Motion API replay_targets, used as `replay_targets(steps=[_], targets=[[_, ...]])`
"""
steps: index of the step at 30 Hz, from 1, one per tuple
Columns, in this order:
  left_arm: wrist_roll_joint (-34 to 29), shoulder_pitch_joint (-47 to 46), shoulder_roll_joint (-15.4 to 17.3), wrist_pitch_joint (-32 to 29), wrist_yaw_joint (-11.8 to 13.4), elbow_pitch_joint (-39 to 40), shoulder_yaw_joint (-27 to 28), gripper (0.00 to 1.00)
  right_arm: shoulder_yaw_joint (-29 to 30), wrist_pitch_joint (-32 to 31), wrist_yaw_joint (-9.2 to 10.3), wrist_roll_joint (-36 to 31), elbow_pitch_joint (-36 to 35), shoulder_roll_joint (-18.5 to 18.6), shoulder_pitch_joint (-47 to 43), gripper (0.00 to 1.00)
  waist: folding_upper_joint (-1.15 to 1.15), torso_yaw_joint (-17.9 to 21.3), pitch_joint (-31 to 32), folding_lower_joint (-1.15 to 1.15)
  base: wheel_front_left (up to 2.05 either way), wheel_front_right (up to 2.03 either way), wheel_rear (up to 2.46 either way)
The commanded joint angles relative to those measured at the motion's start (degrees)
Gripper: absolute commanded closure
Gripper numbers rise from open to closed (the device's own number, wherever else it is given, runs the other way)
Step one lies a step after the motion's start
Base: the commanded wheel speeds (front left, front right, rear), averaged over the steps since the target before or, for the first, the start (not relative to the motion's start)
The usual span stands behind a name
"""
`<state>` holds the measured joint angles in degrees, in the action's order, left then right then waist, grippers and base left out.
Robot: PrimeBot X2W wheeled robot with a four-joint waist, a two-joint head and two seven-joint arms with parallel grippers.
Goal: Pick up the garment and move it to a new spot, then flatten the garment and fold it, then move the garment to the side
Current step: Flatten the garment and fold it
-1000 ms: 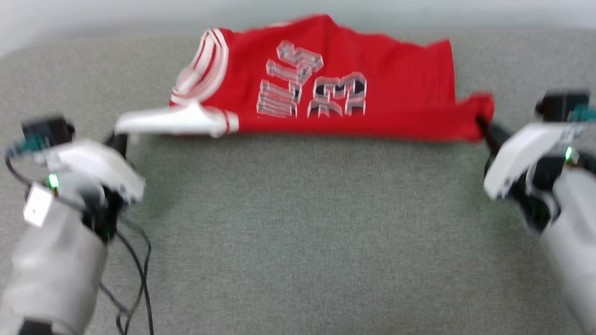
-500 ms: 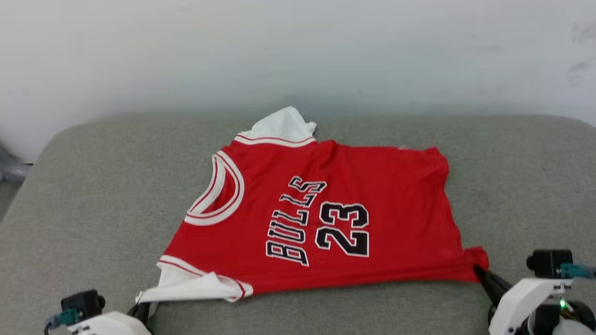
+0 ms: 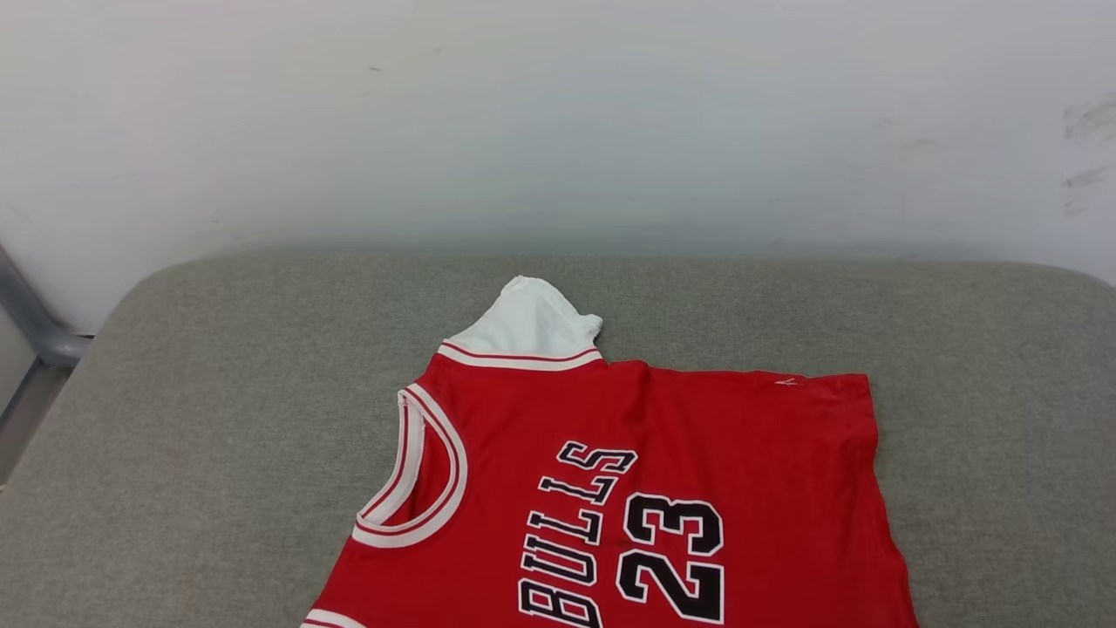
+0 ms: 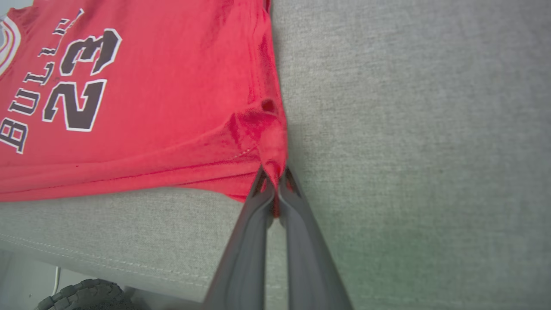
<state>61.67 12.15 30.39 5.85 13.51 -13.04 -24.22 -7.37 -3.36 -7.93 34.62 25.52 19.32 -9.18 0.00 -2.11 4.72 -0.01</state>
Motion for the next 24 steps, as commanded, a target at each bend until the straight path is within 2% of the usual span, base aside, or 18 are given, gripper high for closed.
replay_targets(steps=[1, 5, 9, 16, 24], targets=[[0.07, 0.89, 1.78, 0.0, 1.47, 0.87, 1.1, 1.0, 1.85, -0.29, 0.8, -0.73, -0.56, 0.52, -1.21, 1.0, 0.0, -0.11, -0.13, 0.01, 0.0, 0.0, 0.0], [0.06, 2.44, 3.69, -2.66, 4.42, 9.08, 1.1, 1.0, 6.12, -3.23, 0.76, -4.03, -5.86, -2.44, -4.17, 1.0, 0.0, -0.34, -0.67, 0.01, 0.0, 0.0, 0.0], [-0.98, -1.9, 4.57, -6.03, 4.87, 13.32, -0.42, 1.0, 8.1, -6.72, 0.51, -7.0, -11.27, -4.89, -3.24, 1.0, 0.0, -0.46, -1.86, 0.01, 0.0, 0.0, 0.0], [-2.99, -12.79, 3.77, -10.04, 2.4, 10.86, -2.57, 1.0, 8.88, -11.61, 0.49, -10.66, -16.98, -6.54, 2.03, 1.0, 0.0, 0.25, -5.58, 0.01, 0.0, 0.0, 0.0], [-4.19, -23.27, 0.47, -11.52, -1.57, 1.67, -4.59, 1.0, 6.55, -13.22, 0.49, -11.63, -15.65, -5.35, 9.21, 1.0, 0.0, 0.71, -11.24, 0.01, 0.0, 0.0, 0.0]])
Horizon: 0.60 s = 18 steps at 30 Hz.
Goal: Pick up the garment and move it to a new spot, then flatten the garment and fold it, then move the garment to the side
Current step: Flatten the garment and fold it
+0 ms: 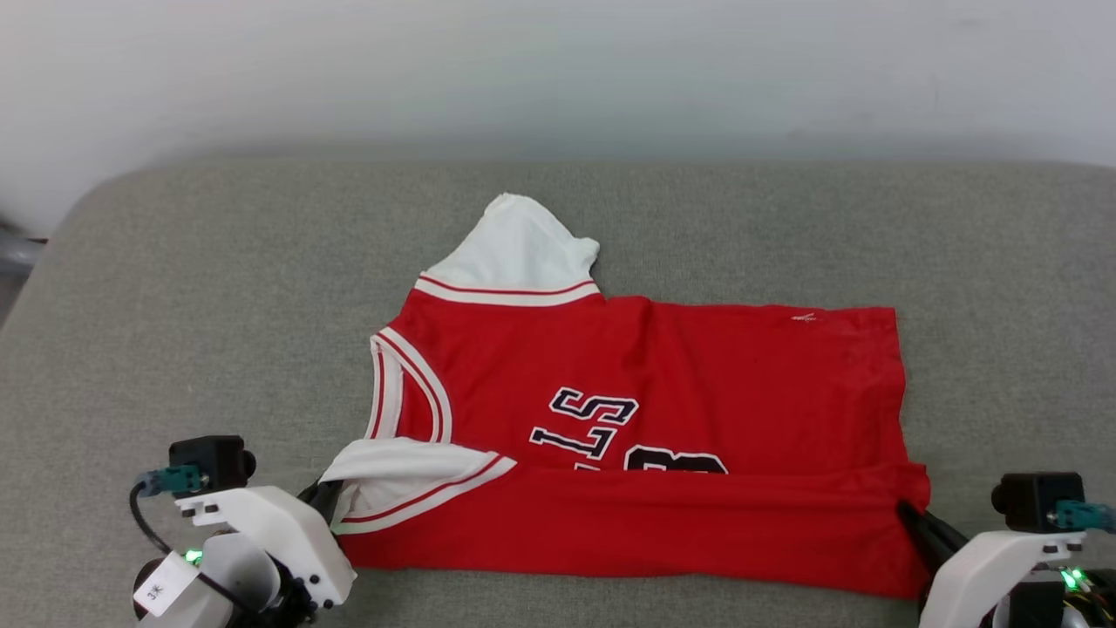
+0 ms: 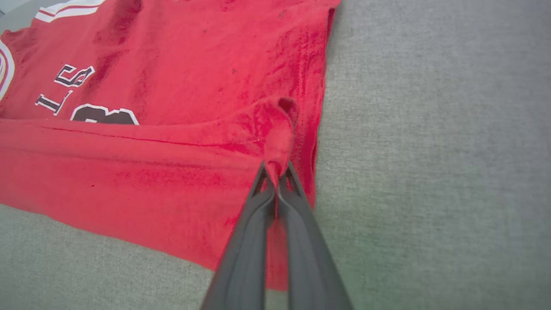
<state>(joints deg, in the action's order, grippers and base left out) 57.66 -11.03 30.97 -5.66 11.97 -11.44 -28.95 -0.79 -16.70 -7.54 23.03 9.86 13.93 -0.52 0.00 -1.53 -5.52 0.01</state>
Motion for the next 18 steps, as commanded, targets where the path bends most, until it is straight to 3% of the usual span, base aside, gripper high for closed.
replay_targets(steps=[1, 9, 10, 11, 12, 13, 18], targets=[[-0.14, -1.08, -0.64, 0.02, -0.52, -1.19, -0.11, 1.0, -0.39, 0.26, 0.11, 0.24, 0.63, -0.05, 1.26, 1.0, 0.0, 0.15, -1.5, -0.01, 0.0, 0.0, 0.0], [0.6, -6.0, -4.03, -3.84, -4.78, -11.72, -3.38, 1.0, -2.82, 1.65, 0.11, 1.18, 8.4, -0.28, 3.33, 1.0, 0.0, -0.01, -3.33, -0.01, 0.0, 0.0, 0.0], [0.78, -6.31, -4.38, -4.37, -5.04, -12.72, -3.71, 0.96, -3.2, 1.82, 0.11, 1.38, 9.43, -0.26, 3.58, 0.87, 0.0, -0.02, -3.26, -0.01, 0.0, 0.0, 0.0], [0.83, -6.57, -4.62, -4.81, -5.34, -13.61, -4.01, 0.77, -3.54, 2.12, 0.11, 1.51, 10.23, -0.23, 3.86, 0.67, 0.0, 0.0, -3.13, -0.01, 0.0, 0.0, 0.0], [0.81, -6.77, -4.89, -4.69, -5.5, -14.39, -4.07, 0.55, -3.89, 2.87, 0.11, 1.73, 10.8, -0.22, 4.05, 0.3, 0.0, 0.04, -2.89, -0.01, 0.0, 0.0, 0.0], [0.82, -7.07, -5.12, -4.25, -5.69, -15.07, -3.95, 0.0, -4.15, 3.93, 0.11, 2.04, 11.11, -0.25, 4.42, 0.0, 0.0, 0.1, -2.57, -0.01, 0.0, 0.0, 0.0], [0.54, -7.37, -4.68, -2.34, -5.29, -16.64, -3.02, 0.0, -3.34, 12.94, 0.1, 2.36, 10.28, -0.62, 5.19, 0.0, 0.0, 0.39, 0.15, -0.01, 0.0, 0.0, 0.0]])
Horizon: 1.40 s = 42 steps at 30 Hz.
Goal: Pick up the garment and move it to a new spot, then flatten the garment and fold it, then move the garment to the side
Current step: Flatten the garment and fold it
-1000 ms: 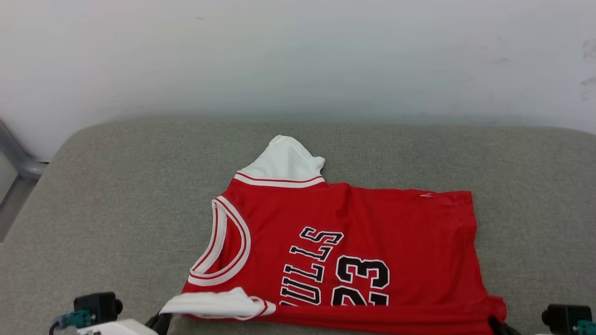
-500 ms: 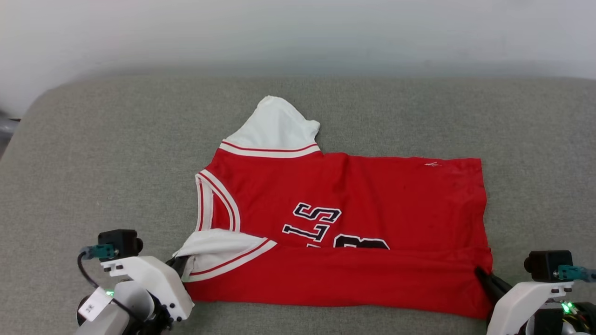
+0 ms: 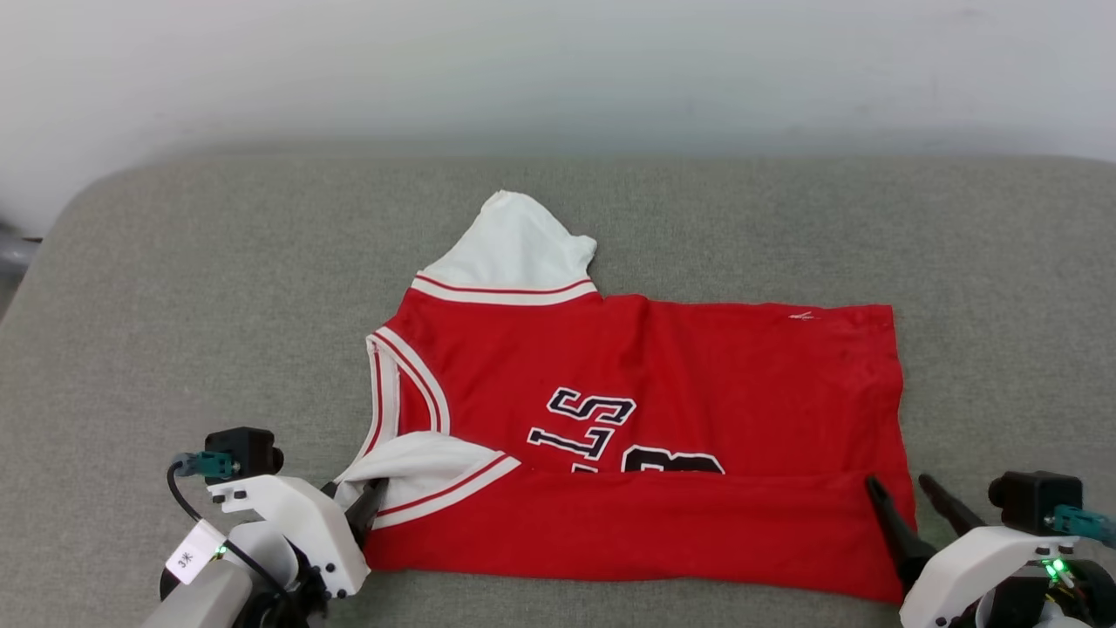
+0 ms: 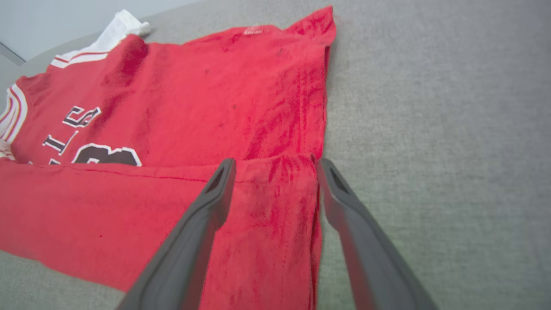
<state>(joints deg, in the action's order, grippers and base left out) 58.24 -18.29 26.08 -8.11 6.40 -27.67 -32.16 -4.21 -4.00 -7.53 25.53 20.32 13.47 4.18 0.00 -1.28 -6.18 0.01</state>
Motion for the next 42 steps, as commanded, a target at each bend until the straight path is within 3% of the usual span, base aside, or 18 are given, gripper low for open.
replay_targets(steps=[1, 6, 12, 15, 16, 21, 25, 29, 38, 39, 40, 41, 42], targets=[[-0.07, 0.19, 0.55, 0.37, 0.42, -0.39, 0.36, 0.0, 0.24, 1.95, 0.08, -0.59, -0.56, -0.24, 0.35, 0.0, 0.0, 0.25, 1.49, -0.01, 0.0, 0.0, 0.0], [0.2, 2.06, 2.78, 0.54, 1.84, 1.12, 1.43, 0.0, 2.2, 7.91, 0.08, -2.91, -2.79, -1.16, -1.68, 0.0, 0.0, 0.84, 5.1, -0.01, 0.0, 0.0, 0.0], [1.51, 3.28, 7.65, -3.95, 3.55, 6.06, 2.6, 0.0, 4.81, 7.57, 0.08, -5.29, -7.57, -3.14, -4.66, 0.0, 0.0, 1.28, 7.16, -0.01, 0.0, 0.0, 0.0], [3.1, 3.83, 10.17, -9.52, 4.25, 9.2, 2.2, 0.0, 5.82, 6.42, 0.07, -5.97, -9.76, -4.23, -6.1, 0.0, 0.0, 1.43, 7.42, -0.01, 0.0, 0.0, 0.0], [5.1, 3.98, 12.26, -15.15, 4.78, 12.55, 1.92, 0.0, 6.63, 5.04, 0.07, -6.71, -11.47, -5.12, -7.22, 0.0, 0.0, 1.65, 7.33, -0.01, 0.0, 0.0, 0.0], [7.25, 4.73, 14.23, -21.96, 6.27, 15.93, 1.07, 0.0, 7.31, 3.75, 0.07, -7.19, -13.03, -6.22, -8.25, 0.0, 0.0, 2.1, 6.7, -0.01, 0.0, 0.0, 0.0], [8.92, 5.09, 14.82, -26.42, 7.45, 17.35, 0.07, 0.0, 7.34, 3.05, 0.07, -7.36, -14.35, -6.85, -7.82, 0.0, 0.0, 2.81, 5.02, -0.01, 0.0, 0.0, 0.0], [8.98, 4.73, 13.58, -26.99, 7.96, 16.11, -0.47, 0.0, 7.53, 2.41, 0.07, -7.15, -14.99, -7.17, -6.95, 0.0, 0.0, 3.49, 2.97, -0.01, 0.0, 0.0, 0.0], [8.88, 3.36, 9.19, -25.56, 4.63, 9.64, -2.34, 0.0, 8.85, 1.0, 0.07, -6.38, -14.55, -7.27, -6.41, 0.0, 0.0, 4.5, 0.01, -0.01, 0.0, 0.0, 0.0], [8.87, 3.37, 8.65, -25.42, 4.14, 9.19, -2.63, 0.06, 9.02, 0.7, 0.07, -6.11, -14.41, -7.2, -6.38, 0.0, 0.0, 4.55, -0.1, -0.01, 0.0, 0.0, 0.0], [8.51, 3.25, 8.25, -25.0, 3.71, 8.95, -2.88, 0.52, 9.41, 0.36, 0.07, -5.81, -14.23, -6.96, -6.36, 0.0, 0.0, 4.59, -0.17, -0.01, 0.0, 0.0, 0.0], [8.14, 2.88, 7.87, -24.39, 3.23, 8.77, -3.03, 0.69, 9.7, -0.25, 0.07, -5.36, -13.95, -6.73, -6.42, 0.0, 0.0, 4.6, -0.21, -0.01, 0.0, 0.0, 0.0], [7.9, 2.48, 7.53, -23.83, 2.69, 8.65, -3.1, 1.0, 9.97, -0.78, 0.07, -4.78, -13.91, -6.69, -6.54, 0.0, 0.0, 4.59, -0.22, -0.01, 0.0, 0.0, 0.0]])
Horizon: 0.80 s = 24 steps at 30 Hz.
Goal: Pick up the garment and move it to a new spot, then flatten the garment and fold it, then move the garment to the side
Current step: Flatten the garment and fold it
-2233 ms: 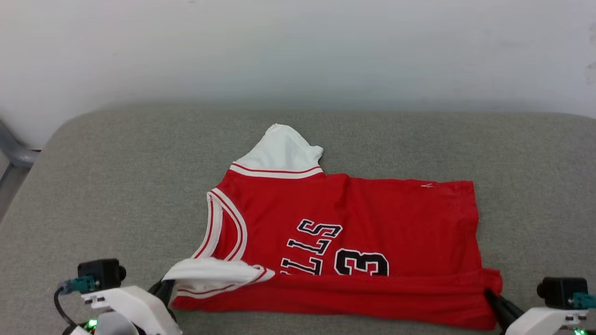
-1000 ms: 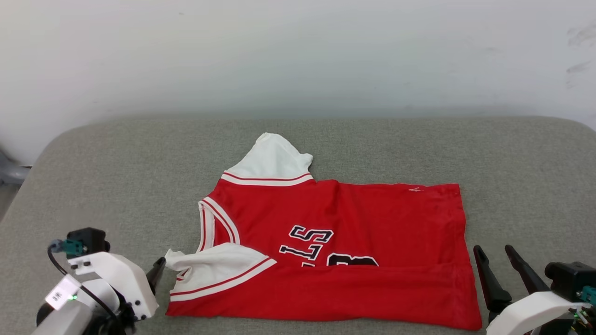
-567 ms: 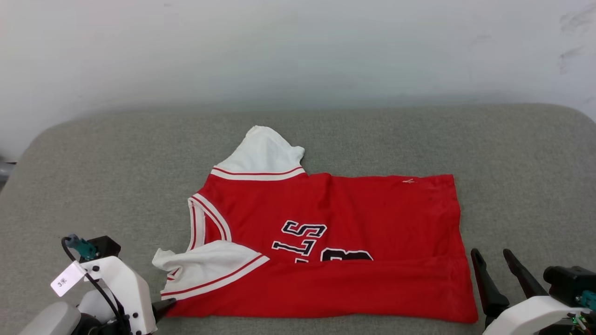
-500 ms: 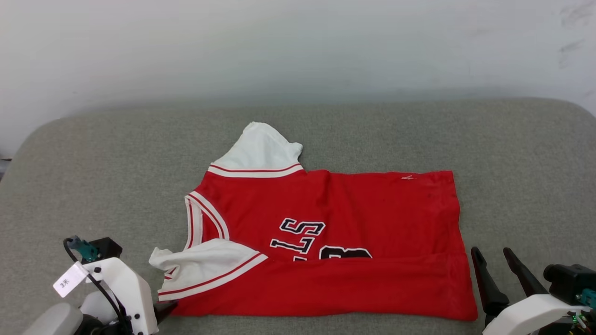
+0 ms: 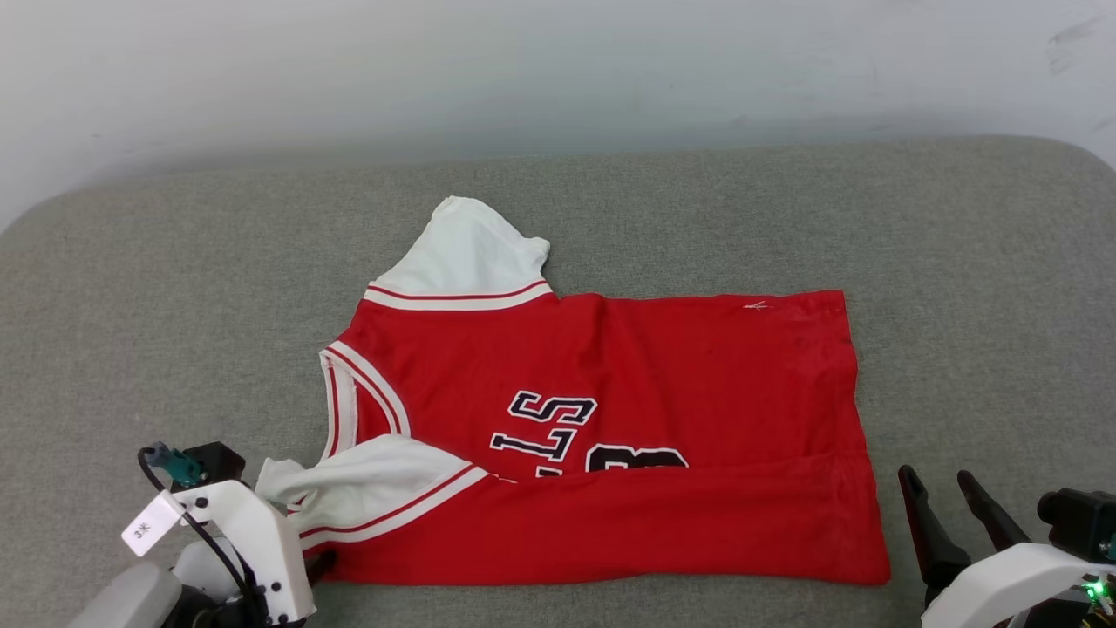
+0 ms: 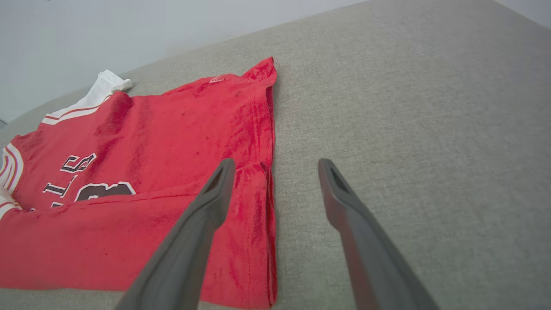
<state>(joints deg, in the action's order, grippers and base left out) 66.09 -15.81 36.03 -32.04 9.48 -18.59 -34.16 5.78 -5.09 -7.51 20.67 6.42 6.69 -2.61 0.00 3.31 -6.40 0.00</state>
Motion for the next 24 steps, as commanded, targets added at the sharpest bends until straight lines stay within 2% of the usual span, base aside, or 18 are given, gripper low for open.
replay_targets(steps=[1, 8, 15, 18, 24], targets=[[-0.24, -0.29, -2.65, 0.56, -0.78, -0.47, -1.19, 1.0, 0.09, -0.43, 0.05, 0.42, 0.04, 0.24, 0.01, 0.0, 0.0, -0.02, 0.11, 0.0, 0.0, 0.0, 0.0], [-2.68, 0.32, -0.99, 4.59, -0.16, 1.93, -0.37, 1.0, -0.97, -8.35, 0.05, 3.32, -0.05, 4.03, -0.87, 0.0, 0.0, 0.28, 2.19, 0.0, 0.0, 0.0, 0.0], [-4.38, 3.34, 1.32, 6.7, 3.0, 9.39, 0.16, 1.0, -2.72, -23.09, 0.05, 5.81, -0.31, 8.17, -0.45, 0.0, 0.0, -0.37, 3.59, 0.0, 0.0, 0.0, 0.0], [-4.56, 4.02, 2.07, 6.95, 3.83, 12.49, 0.36, 1.0, -3.82, -27.98, 0.05, 6.76, -1.05, 9.0, 0.2, 0.0, 0.0, -1.16, 3.06, 0.0, 0.0, 0.0, 0.0], [-5.0, 4.46, 2.53, 7.22, 5.15, 16.24, 0.59, 1.0, -7.14, -31.99, 0.05, 7.61, 0.41, 8.76, 2.37, 0.0, 0.0, -2.55, 0.58, 0.0, 0.0, 0.0, 0.0]])
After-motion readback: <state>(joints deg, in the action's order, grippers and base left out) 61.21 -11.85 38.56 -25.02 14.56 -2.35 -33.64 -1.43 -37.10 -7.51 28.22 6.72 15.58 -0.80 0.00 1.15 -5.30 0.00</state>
